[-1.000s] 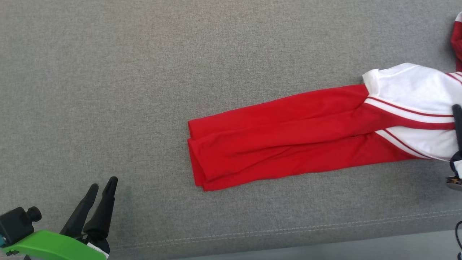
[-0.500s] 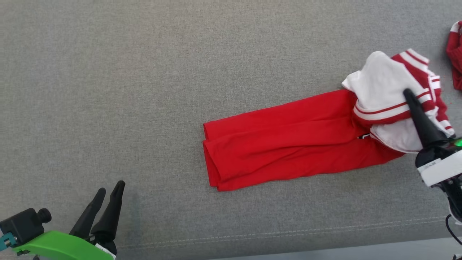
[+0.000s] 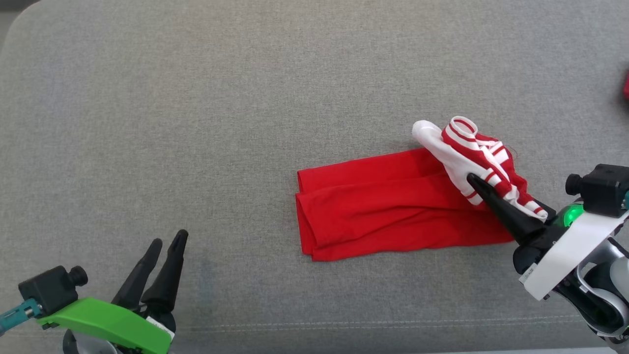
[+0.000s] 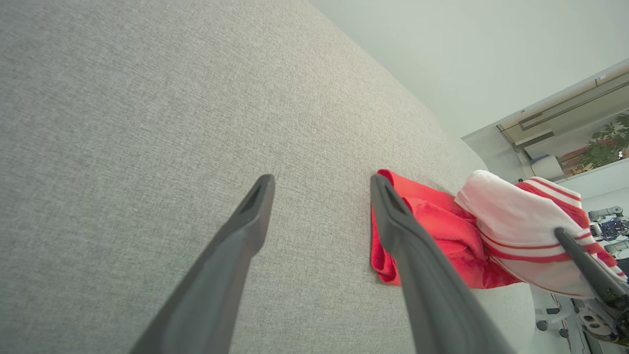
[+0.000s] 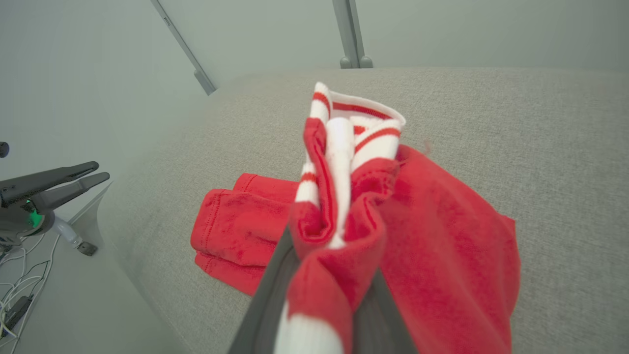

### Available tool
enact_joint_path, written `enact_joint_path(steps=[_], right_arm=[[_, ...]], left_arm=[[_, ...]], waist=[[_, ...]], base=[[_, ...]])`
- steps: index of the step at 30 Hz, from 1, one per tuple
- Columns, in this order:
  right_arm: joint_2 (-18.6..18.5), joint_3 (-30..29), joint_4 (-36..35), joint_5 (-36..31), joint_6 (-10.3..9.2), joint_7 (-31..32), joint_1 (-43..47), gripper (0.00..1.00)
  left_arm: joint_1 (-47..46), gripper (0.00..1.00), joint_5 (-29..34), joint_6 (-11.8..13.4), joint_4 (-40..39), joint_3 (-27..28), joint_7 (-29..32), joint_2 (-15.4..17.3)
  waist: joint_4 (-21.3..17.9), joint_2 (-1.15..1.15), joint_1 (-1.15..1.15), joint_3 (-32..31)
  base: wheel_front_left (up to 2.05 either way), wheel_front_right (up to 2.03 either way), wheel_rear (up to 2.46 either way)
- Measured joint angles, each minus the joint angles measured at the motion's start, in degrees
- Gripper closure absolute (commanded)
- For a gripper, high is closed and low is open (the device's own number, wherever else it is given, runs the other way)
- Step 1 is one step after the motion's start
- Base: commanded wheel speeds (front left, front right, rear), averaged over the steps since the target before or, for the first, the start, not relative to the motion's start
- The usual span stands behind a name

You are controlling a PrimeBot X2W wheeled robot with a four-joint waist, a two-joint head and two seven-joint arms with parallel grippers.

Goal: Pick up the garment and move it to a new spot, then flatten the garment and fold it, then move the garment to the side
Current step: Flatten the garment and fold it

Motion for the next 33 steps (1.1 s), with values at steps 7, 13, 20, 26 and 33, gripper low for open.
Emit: enact_joint_path(steps=[7,13,20,26,33], right_arm=[[0.2,3.8,-1.8,-5.3,-1.76,4.0,-1.5,1.00],[1.5,7.8,-3.1,-9.3,-2.32,7.4,-4.3,1.00],[3.4,12.4,-2.9,-11.7,-2.31,12.0,-6.6,1.00],[5.7,14.4,-1.2,-12.1,-2.30,14.4,-8.6,1.00],[7.6,15.3,0.3,-12.7,-2.32,16.1,-9.9,0.00]], left_arm=[[-2.4,0.00,0.0,-0.7,0.8,-1.8,0.4,-2.2],[-5.1,0.00,0.0,-2.1,2.1,-3.1,0.5,-3.6],[-8.3,0.00,0.0,-3.2,4.1,-4.4,0.7,-5.9],[-8.5,0.00,0.0,-4.1,6.7,-4.5,0.3,-6.8],[-8.6,0.00,0.0,-4.1,8.0,-4.1,-0.2,-7.0]], waist=[[2.5,0.00,0.00,0.0],[5.4,0.00,0.00,0.5],[8.9,0.00,0.00,0.9],[12.0,0.00,0.00,0.8],[12.8,0.00,0.00,0.2]], base=[[0.00,0.00,0.00],[0.00,0.00,0.00],[0.00,0.00,0.00],[0.00,0.00,0.00],[0.00,0.00,0.00]])
